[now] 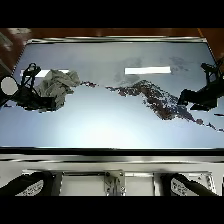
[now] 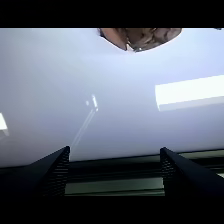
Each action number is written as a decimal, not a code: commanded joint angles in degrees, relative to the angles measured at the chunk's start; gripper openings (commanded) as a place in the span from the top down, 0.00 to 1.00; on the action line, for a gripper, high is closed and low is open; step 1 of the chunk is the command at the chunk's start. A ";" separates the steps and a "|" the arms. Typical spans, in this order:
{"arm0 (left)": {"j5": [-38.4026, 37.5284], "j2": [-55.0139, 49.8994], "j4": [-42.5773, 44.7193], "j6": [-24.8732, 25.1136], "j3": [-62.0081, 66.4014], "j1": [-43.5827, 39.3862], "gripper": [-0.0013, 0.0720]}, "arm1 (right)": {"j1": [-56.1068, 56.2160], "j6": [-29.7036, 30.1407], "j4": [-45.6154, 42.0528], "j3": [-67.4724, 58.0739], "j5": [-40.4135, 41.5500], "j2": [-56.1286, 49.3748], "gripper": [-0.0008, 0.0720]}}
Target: Fold the shirts.
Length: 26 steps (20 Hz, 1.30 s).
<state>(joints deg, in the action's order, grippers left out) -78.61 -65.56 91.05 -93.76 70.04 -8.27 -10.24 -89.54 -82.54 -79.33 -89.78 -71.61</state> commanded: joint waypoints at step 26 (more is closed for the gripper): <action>14.16 -0.50 -2.49 -0.68 -0.02 0.04 0.00 | 0.04 0.17 0.94 -0.04 0.35 0.00 0.03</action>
<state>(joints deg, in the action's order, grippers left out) -71.26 -65.69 89.54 -94.35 70.04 -8.27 -10.22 -89.49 -81.38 -79.33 -89.45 -71.61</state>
